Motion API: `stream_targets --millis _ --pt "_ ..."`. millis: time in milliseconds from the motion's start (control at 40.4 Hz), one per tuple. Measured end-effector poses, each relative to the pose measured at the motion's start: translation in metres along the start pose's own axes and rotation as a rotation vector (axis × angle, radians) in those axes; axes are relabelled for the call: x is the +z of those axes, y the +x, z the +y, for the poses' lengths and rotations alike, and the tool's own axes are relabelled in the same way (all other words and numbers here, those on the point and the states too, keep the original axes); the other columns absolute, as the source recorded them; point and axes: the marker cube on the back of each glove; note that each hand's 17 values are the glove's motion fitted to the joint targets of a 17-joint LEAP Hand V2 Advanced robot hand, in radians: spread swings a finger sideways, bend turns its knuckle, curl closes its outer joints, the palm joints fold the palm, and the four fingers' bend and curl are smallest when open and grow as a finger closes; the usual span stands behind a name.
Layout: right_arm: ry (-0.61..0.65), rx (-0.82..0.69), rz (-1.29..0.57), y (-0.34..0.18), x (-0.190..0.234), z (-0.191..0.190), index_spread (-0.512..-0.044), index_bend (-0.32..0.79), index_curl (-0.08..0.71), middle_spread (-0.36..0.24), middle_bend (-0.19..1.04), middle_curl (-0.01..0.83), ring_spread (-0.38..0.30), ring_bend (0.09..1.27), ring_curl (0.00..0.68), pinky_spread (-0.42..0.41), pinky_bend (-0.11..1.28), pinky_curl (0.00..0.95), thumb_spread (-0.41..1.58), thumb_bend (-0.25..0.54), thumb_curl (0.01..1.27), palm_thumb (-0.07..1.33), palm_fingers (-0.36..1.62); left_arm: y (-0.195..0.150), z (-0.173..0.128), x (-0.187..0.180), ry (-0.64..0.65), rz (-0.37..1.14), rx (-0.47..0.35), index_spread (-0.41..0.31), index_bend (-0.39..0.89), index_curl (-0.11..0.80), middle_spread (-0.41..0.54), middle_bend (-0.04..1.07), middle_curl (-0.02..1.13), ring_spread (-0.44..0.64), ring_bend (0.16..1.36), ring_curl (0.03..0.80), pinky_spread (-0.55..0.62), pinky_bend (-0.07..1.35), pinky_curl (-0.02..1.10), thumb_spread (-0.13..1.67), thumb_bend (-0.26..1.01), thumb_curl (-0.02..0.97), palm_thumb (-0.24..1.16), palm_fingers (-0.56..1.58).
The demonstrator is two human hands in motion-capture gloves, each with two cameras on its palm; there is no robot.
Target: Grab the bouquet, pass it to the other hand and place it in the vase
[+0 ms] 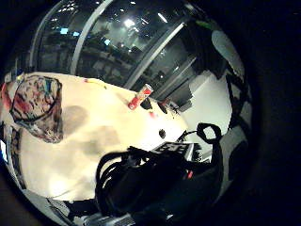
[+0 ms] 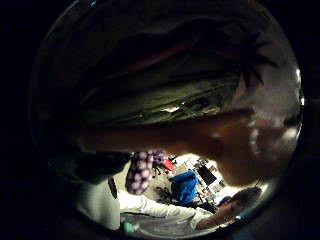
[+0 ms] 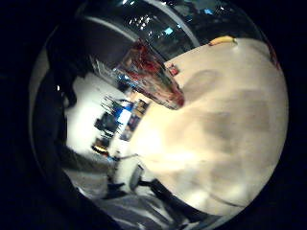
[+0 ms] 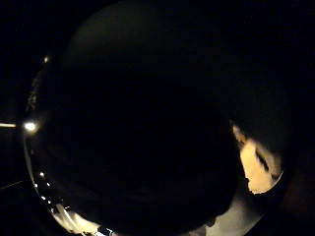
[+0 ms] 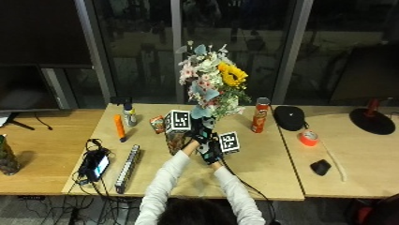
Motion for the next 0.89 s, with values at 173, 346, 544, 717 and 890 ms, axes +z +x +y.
stream_targets --millis 173,346,544,717,890 --pt "-0.156 0.102 0.111 0.008 -0.019 0.008 -0.285 -0.09 0.408 -0.171 0.53 0.540 -0.206 0.91 0.527 -0.256 0.89 0.527 0.68 -0.050 0.62 0.90 0.59 0.013 -0.024 -0.011 0.060 0.036 0.029 -0.282 0.37 0.404 -0.343 0.74 0.54 -0.37 0.83 0.453 -0.40 0.62 0.48 0.87 -0.01 0.465 0.76 1.45" --pt "-0.081 0.157 0.104 0.001 -0.056 0.003 -0.324 0.01 0.293 -0.131 0.44 0.482 -0.187 0.80 0.456 -0.099 0.80 0.477 0.80 -0.048 0.58 0.82 0.27 0.033 -0.063 -0.040 0.151 -0.108 -0.017 -0.302 0.39 0.447 -0.356 0.77 0.56 -0.38 0.85 0.467 -0.41 0.65 0.49 0.81 -0.02 0.506 0.80 1.42" --pt "0.003 0.178 0.082 -0.016 -0.094 -0.008 -0.348 0.07 0.234 -0.044 0.28 0.408 -0.033 0.68 0.378 0.113 0.84 0.427 0.90 -0.045 0.54 0.73 0.08 0.049 -0.105 -0.077 0.285 -0.225 0.008 -0.307 0.38 0.482 -0.363 0.79 0.57 -0.39 0.87 0.476 -0.42 0.67 0.49 0.77 -0.03 0.541 0.80 1.40" --pt "0.024 0.048 0.125 -0.025 -0.117 -0.022 -0.353 0.10 0.205 0.002 0.24 0.384 0.060 0.64 0.344 0.191 0.83 0.400 0.95 -0.039 0.52 0.68 0.02 0.040 -0.127 -0.096 0.355 -0.228 -0.035 -0.311 0.37 0.506 -0.363 0.80 0.57 -0.39 0.87 0.480 -0.42 0.69 0.50 0.76 -0.03 0.562 0.80 1.39" --pt "0.046 -0.040 0.134 -0.018 -0.129 -0.040 -0.351 0.12 0.199 0.024 0.25 0.375 0.090 0.62 0.327 0.211 0.74 0.367 0.99 -0.035 0.50 0.64 0.01 0.023 -0.145 -0.111 0.380 -0.233 -0.035 -0.312 0.35 0.525 -0.363 0.80 0.57 -0.39 0.88 0.483 -0.43 0.69 0.50 0.74 -0.03 0.579 0.80 1.38"
